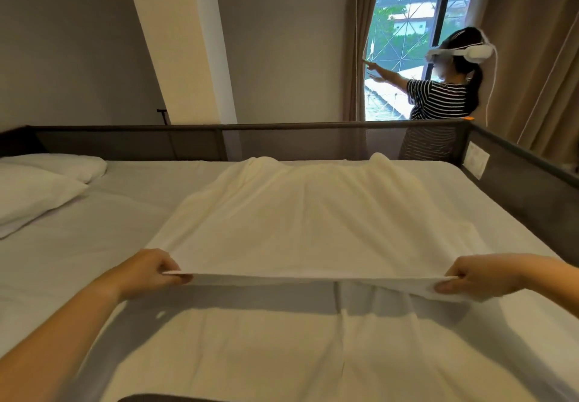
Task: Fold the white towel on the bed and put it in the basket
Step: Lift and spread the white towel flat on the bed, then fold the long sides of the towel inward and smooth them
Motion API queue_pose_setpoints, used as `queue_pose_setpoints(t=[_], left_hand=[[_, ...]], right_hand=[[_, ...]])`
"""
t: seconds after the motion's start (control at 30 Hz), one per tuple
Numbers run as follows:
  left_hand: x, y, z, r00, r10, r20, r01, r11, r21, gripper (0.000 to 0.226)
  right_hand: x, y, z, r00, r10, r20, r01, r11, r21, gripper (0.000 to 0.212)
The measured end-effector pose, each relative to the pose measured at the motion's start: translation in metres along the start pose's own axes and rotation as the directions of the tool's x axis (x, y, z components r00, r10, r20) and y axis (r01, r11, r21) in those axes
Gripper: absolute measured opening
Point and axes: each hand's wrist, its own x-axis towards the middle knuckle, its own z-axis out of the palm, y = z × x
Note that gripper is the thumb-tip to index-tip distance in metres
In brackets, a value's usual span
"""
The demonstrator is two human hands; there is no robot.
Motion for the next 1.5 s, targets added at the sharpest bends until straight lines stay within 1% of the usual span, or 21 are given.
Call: queue_pose_setpoints(t=[0.07,0.1,0.17,0.23,0.33,0.4,0.5,0.6,0.67,0.73,0.77,0.83,0.87,0.93,0.97,1.03,1.1,1.2,1.3,1.4,1.5], left_hand=[[0.000,-0.006,0.009,0.999,-0.007,0.048,0.006,1.000,0.024,0.062],[0.001,-0.008,0.014,0.998,-0.014,0.058,0.012,1.000,0.028,0.060],[0.001,-0.010,0.021,0.997,-0.039,0.064,0.036,0.999,0.037,0.053],[0.001,-0.012,0.028,0.995,-0.057,0.085,0.054,0.998,0.036,0.056],[0.001,-0.012,0.030,0.980,-0.100,0.170,0.097,0.995,0.029,0.046],[0.000,-0.008,0.027,0.960,-0.133,0.245,0.129,0.991,0.030,0.041],[0.003,-0.001,0.024,0.920,-0.184,0.345,0.182,0.983,0.040,0.054],[0.009,0.011,0.019,0.883,-0.229,0.410,0.227,0.972,0.052,0.059],[0.015,0.017,0.015,0.880,-0.228,0.416,0.232,0.972,0.041,0.057],[0.025,0.019,0.011,0.886,-0.198,0.419,0.227,0.974,-0.020,0.069],[0.031,0.021,0.010,0.893,-0.175,0.414,0.210,0.977,-0.042,0.075],[0.047,0.028,0.008,0.916,-0.120,0.384,0.149,0.988,-0.047,0.078],[0.056,0.033,0.007,0.928,-0.096,0.361,0.112,0.993,-0.025,0.074],[0.077,0.046,0.006,0.945,-0.056,0.323,0.055,0.998,0.012,0.068],[0.089,0.054,0.005,0.952,-0.039,0.305,0.032,0.999,0.025,0.064],[0.112,0.080,0.005,0.959,0.003,0.284,-0.017,0.999,0.046,0.047],[0.135,0.114,0.006,0.966,0.031,0.256,-0.049,0.997,0.063,0.032],[0.170,0.174,0.017,0.976,0.090,0.198,-0.109,0.990,0.086,0.032],[0.206,0.232,0.034,0.972,0.188,0.141,-0.201,0.976,0.083,0.038],[0.239,0.291,0.054,0.956,0.254,0.146,-0.265,0.962,0.062,0.048],[0.274,0.350,0.078,0.944,0.302,0.135,-0.307,0.951,0.023,0.058]], right_hand=[[0.003,-0.007,0.008,0.999,0.036,0.015,-0.035,0.997,-0.069,0.055],[0.004,-0.010,0.012,0.999,0.046,0.005,-0.046,0.994,-0.104,0.053],[0.004,-0.014,0.017,0.998,0.058,0.001,-0.057,0.989,-0.138,0.055],[0.006,-0.015,0.021,0.998,0.060,0.024,-0.056,0.988,-0.144,0.058],[0.008,-0.014,0.024,0.991,0.107,0.085,-0.095,0.985,-0.141,0.058],[0.011,-0.013,0.025,0.979,0.126,0.159,-0.110,0.988,-0.107,0.057],[0.012,-0.012,0.027,0.967,0.114,0.227,-0.096,0.991,-0.088,0.048],[0.017,-0.008,0.029,0.960,0.077,0.271,-0.072,0.997,-0.027,0.053],[0.019,-0.005,0.029,0.951,0.028,0.307,-0.046,0.998,0.050,0.060],[0.020,-0.001,0.027,0.941,-0.015,0.338,-0.014,0.996,0.082,0.074],[0.021,0.001,0.026,0.934,-0.027,0.356,-0.010,0.995,0.101,0.077],[0.023,0.004,0.022,0.931,-0.062,0.360,-0.006,0.983,0.185,0.066],[0.022,0.005,0.019,0.941,-0.082,0.329,0.004,0.972,0.233,0.058],[0.023,0.008,0.012,0.977,-0.090,0.194,0.036,0.962,0.269,0.042],[0.024,0.013,0.008,0.991,-0.082,0.107,0.054,0.967,0.247,0.037],[0.028,0.027,0.000,0.997,-0.060,-0.050,0.068,0.982,0.175,0.029],[0.031,0.045,-0.006,0.982,-0.020,-0.190,0.048,0.989,0.142,0.020],[0.035,0.069,-0.013,0.928,0.087,-0.362,-0.006,0.976,0.218,0.017],[0.044,0.093,-0.013,0.891,0.217,-0.399,-0.058,0.926,0.374,0.027],[0.050,0.107,-0.012,0.881,0.272,-0.387,-0.108,0.912,0.395,0.044],[0.062,0.121,-0.013,0.875,0.332,-0.352,-0.144,0.873,0.466,0.057]])
